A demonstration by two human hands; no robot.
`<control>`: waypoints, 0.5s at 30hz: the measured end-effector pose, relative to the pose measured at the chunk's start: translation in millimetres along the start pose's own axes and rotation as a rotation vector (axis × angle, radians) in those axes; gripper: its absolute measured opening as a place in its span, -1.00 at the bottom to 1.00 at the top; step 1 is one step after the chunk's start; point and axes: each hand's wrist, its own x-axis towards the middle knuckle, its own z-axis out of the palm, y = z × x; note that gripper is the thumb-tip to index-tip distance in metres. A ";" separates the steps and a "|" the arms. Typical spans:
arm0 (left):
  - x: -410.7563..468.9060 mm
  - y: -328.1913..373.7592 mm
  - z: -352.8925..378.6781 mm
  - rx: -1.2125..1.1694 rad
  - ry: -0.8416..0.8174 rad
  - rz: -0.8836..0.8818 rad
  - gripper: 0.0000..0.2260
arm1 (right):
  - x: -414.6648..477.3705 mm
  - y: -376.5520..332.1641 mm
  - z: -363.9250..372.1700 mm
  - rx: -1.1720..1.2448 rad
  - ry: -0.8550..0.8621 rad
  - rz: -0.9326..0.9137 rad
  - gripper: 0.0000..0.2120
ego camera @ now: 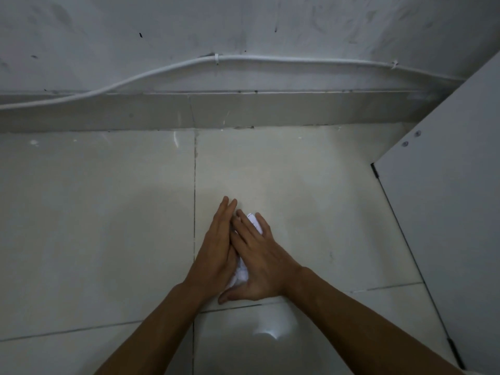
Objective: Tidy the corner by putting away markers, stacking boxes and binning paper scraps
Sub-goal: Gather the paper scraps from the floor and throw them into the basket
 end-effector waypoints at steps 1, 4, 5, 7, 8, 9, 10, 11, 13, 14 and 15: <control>0.5 -1.2 -1.3 -0.009 -0.003 -0.006 -0.40 | 1.1 -2.5 0.6 -0.014 0.007 0.025 0.04; 0.4 -4.8 -5.4 -0.069 0.021 -0.013 -0.31 | 4.5 -7.1 3.4 -0.051 -0.001 0.115 0.00; 0.2 -4.2 -7.0 -0.091 0.055 -0.028 -0.28 | 5.7 -7.8 4.4 -0.056 -0.001 0.131 -0.02; -0.7 -1.1 -8.6 -0.106 0.159 -0.059 -0.27 | 8.7 -8.5 7.0 -0.052 0.040 0.140 -0.09; -1.5 1.3 -8.1 -0.107 0.211 -0.071 -0.26 | 10.7 -8.8 8.4 -0.056 0.064 0.143 -0.12; -2.5 4.1 -7.6 -0.113 0.254 -0.089 -0.24 | 12.4 -9.8 8.5 -0.067 0.085 0.145 -0.13; -2.7 5.7 -7.0 -0.115 0.278 -0.105 -0.23 | 13.6 -10.9 9.1 -0.075 0.091 0.145 -0.14; -2.7 7.2 -6.5 -0.106 0.283 -0.120 -0.26 | 13.6 -12.0 8.4 -0.088 0.091 0.138 -0.14; -3.1 8.8 -4.4 -0.082 0.262 -0.142 -0.43 | 11.7 -12.1 6.4 -0.117 0.052 0.115 -0.15; -4.0 8.7 -2.7 -0.070 0.243 -0.142 -0.50 | 10.7 -11.4 5.8 -0.120 0.031 0.101 -0.17; -4.7 9.5 -1.1 -0.059 0.219 -0.137 -0.51 | 10.2 -10.8 4.6 -0.107 0.026 0.087 -0.22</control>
